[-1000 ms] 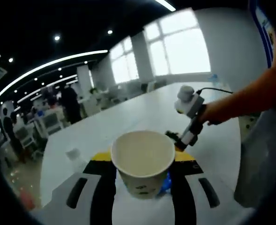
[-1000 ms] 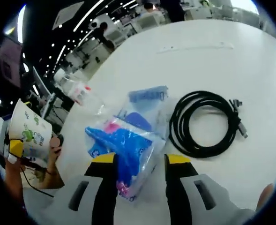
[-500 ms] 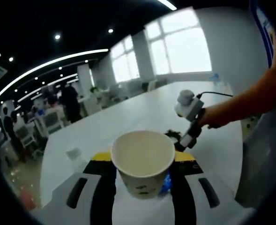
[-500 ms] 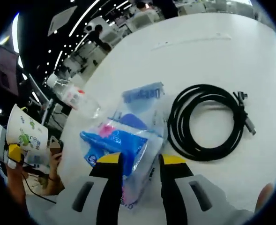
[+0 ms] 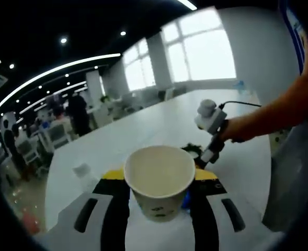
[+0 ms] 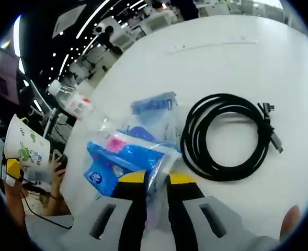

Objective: Arrange the tabletop items into an orderly group along one side of the table until the central work area is clear of visible clutter.

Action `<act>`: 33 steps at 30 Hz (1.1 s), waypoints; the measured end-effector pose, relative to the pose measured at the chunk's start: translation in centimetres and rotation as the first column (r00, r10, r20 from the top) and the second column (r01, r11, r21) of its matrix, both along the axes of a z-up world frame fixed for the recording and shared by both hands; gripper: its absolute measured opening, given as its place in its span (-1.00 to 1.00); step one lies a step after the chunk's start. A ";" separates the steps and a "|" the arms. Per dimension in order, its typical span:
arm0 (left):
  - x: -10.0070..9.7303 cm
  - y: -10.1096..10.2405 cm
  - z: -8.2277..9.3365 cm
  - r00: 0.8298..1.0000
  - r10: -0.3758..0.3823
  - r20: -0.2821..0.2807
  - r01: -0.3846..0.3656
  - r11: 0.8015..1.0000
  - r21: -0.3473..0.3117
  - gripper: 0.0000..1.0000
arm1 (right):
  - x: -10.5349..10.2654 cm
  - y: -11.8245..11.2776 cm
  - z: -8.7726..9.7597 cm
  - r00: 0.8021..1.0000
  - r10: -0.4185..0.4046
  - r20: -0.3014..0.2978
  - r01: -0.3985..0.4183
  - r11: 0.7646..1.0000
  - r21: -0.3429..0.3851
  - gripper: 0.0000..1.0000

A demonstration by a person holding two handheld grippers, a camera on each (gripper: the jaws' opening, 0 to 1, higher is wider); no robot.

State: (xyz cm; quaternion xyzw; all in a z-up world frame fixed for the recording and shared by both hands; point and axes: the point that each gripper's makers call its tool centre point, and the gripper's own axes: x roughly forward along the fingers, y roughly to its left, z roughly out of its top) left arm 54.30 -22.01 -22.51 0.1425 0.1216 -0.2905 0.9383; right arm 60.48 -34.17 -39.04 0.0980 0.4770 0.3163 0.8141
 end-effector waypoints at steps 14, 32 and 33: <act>0.0 0.0 -0.5 1.000 -0.001 -0.009 0.001 1.000 0.007 -0.17 | -0.7 0.3 2.0 1.000 0.027 0.013 -0.027 0.997 0.068 -0.96; 0.7 -1.2 -1.5 1.000 -0.014 -0.027 0.015 1.000 0.016 -0.17 | -3.6 -5.1 5.1 1.000 0.000 0.020 -0.002 0.993 0.115 -0.98; 0.8 -1.2 -1.6 1.000 -0.014 -0.028 0.014 1.000 0.015 -0.17 | -3.8 -5.5 5.5 1.000 -0.004 0.019 0.002 0.993 0.121 -0.98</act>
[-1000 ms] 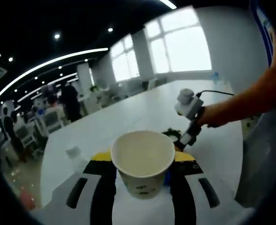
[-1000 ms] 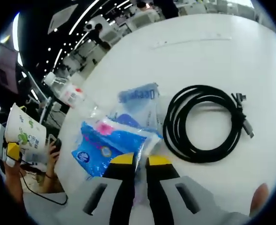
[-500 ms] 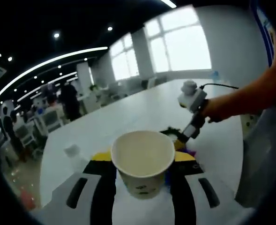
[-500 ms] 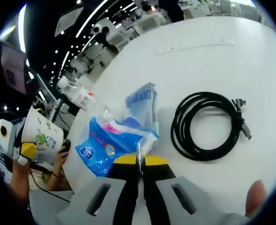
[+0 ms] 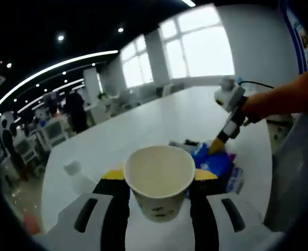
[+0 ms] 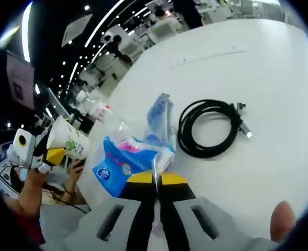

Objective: Arrange the tabletop items into an orderly group along one side of the table until the central work area is clear of visible clutter.

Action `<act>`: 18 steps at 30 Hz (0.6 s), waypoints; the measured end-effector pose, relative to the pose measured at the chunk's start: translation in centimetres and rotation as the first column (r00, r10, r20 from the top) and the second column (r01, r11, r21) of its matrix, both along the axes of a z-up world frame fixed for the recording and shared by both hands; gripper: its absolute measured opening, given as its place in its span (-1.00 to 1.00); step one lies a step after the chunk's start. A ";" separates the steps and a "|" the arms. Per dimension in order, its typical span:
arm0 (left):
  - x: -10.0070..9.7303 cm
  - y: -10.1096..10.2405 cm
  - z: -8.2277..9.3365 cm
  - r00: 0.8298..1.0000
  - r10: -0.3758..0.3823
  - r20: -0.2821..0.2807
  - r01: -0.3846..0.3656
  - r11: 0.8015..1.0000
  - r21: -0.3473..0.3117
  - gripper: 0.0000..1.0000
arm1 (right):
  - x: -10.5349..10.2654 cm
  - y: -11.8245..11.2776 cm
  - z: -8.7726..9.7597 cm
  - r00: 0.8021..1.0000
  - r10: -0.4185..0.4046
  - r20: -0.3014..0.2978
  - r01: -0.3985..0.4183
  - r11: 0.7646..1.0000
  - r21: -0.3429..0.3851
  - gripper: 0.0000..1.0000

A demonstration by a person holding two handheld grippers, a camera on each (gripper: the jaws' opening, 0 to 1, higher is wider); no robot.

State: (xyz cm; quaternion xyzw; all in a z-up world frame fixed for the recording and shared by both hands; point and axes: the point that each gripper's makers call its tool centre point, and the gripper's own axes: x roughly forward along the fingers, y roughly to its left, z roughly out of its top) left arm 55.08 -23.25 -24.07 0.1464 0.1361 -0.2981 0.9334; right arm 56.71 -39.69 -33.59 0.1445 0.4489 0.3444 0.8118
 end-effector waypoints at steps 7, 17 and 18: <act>0.6 -0.3 -0.4 1.000 0.007 0.000 -0.007 1.000 -0.001 -0.18 | -1.1 -2.7 1.7 0.999 -0.008 0.035 0.009 1.000 -0.029 -0.97; 1.8 -1.4 -1.4 1.000 0.015 -0.005 -0.016 1.000 -0.027 -0.19 | -2.1 -5.9 2.8 0.998 -0.041 0.048 0.043 0.999 -0.033 -0.97; 1.9 -1.5 -1.5 1.000 0.018 -0.008 -0.018 0.999 -0.031 -0.19 | -2.2 -6.2 2.7 0.998 -0.043 0.048 0.045 0.998 -0.039 -0.97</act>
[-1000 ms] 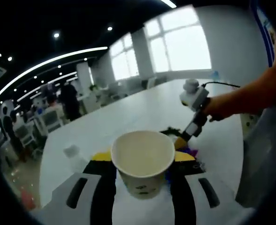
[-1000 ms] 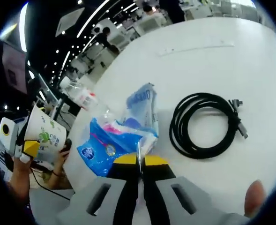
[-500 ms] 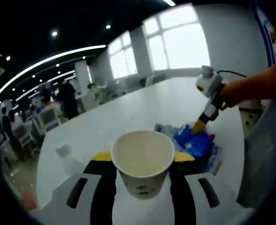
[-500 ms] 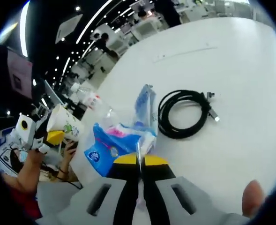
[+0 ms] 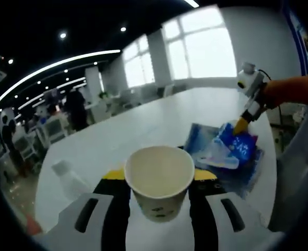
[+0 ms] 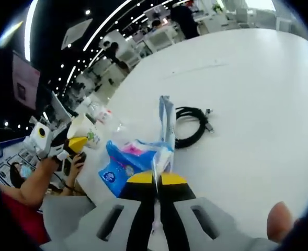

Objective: Arrange the tabletop items into an orderly group along one side of the table until the central work area is clear of visible clutter.

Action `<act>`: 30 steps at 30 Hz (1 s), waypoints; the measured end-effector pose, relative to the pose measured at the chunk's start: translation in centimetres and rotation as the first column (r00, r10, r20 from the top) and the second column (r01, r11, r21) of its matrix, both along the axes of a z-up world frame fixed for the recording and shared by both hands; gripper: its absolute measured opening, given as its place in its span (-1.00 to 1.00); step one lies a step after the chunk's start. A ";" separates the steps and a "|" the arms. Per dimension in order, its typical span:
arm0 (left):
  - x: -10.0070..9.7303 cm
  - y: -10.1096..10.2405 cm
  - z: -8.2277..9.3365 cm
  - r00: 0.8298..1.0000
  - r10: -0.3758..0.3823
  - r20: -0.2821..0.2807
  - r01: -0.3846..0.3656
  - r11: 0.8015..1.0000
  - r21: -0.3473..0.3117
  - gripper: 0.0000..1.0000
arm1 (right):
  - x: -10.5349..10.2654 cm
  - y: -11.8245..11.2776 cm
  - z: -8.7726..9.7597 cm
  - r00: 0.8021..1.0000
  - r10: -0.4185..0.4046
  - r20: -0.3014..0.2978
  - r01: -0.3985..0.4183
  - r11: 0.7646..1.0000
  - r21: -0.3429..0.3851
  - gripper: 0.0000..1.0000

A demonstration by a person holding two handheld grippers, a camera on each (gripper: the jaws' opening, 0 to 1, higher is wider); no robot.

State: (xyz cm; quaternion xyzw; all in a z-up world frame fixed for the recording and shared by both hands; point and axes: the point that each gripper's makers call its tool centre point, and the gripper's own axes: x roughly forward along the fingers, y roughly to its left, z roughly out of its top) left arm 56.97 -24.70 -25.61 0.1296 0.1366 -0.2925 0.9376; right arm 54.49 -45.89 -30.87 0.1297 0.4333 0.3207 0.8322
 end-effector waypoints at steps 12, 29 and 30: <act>2.2 -0.1 -2.5 0.998 0.061 -0.013 -0.061 0.998 -0.010 -0.20 | -0.5 -1.8 -2.0 0.999 -0.030 -0.035 0.029 0.999 -0.032 -0.96; 6.6 1.5 -5.1 0.963 0.271 -0.008 -0.270 0.956 -0.111 -0.22 | -0.3 -1.8 -2.8 0.999 -0.031 -0.041 0.029 0.999 -0.045 -0.96; 6.9 1.3 -5.3 0.961 0.278 -0.009 -0.277 0.954 -0.115 -0.22 | -0.3 -1.9 -2.8 0.999 -0.030 -0.041 0.028 0.999 -0.046 -0.96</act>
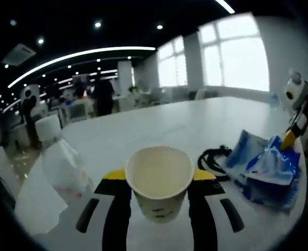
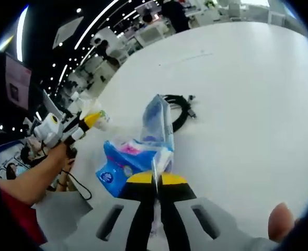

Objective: Arrange the tabletop items into an orderly group along one side of the table until the central work area is clear of visible clutter.

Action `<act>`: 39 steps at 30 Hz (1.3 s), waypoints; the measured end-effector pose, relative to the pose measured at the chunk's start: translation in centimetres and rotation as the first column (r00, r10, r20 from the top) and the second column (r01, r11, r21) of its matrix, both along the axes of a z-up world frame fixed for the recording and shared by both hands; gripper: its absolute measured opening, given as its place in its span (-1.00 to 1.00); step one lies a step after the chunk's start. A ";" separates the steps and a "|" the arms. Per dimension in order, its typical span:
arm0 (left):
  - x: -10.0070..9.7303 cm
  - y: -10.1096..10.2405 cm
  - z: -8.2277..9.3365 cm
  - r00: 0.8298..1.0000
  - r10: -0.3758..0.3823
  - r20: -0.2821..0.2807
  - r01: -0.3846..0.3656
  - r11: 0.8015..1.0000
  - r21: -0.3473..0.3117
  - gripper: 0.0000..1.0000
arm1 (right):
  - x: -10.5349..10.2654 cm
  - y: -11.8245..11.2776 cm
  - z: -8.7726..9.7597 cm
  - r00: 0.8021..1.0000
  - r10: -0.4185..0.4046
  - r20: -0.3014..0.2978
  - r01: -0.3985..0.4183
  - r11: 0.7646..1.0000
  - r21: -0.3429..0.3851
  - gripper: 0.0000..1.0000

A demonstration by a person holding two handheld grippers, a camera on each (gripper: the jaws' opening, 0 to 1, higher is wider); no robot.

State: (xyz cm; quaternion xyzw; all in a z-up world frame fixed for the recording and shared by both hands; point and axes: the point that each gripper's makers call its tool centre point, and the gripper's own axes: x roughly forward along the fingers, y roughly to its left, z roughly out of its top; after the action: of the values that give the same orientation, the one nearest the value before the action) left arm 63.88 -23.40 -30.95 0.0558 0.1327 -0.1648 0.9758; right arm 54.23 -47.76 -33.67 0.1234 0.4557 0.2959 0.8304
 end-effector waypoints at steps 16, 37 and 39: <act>2.4 2.0 -2.9 0.990 0.142 -0.011 -0.142 0.990 -0.023 -0.21 | 0.3 0.1 0.0 1.000 0.010 0.005 -0.010 1.000 0.008 -0.95; 2.0 2.1 -4.4 0.984 0.168 -0.055 -0.170 0.985 -0.037 -0.16 | 0.4 0.3 -0.1 1.000 0.009 0.008 -0.009 1.000 0.015 -0.95; 1.8 2.0 -4.6 0.984 0.165 -0.063 -0.168 0.985 -0.037 -0.17 | 0.4 0.3 -0.1 1.000 0.009 0.008 -0.009 1.000 0.017 -0.95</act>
State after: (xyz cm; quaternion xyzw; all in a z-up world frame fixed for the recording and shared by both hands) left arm 65.70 -21.38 -35.51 0.0191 0.1627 -0.0871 0.9826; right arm 54.62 -47.46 -33.74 0.1271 0.4503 0.3038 0.8299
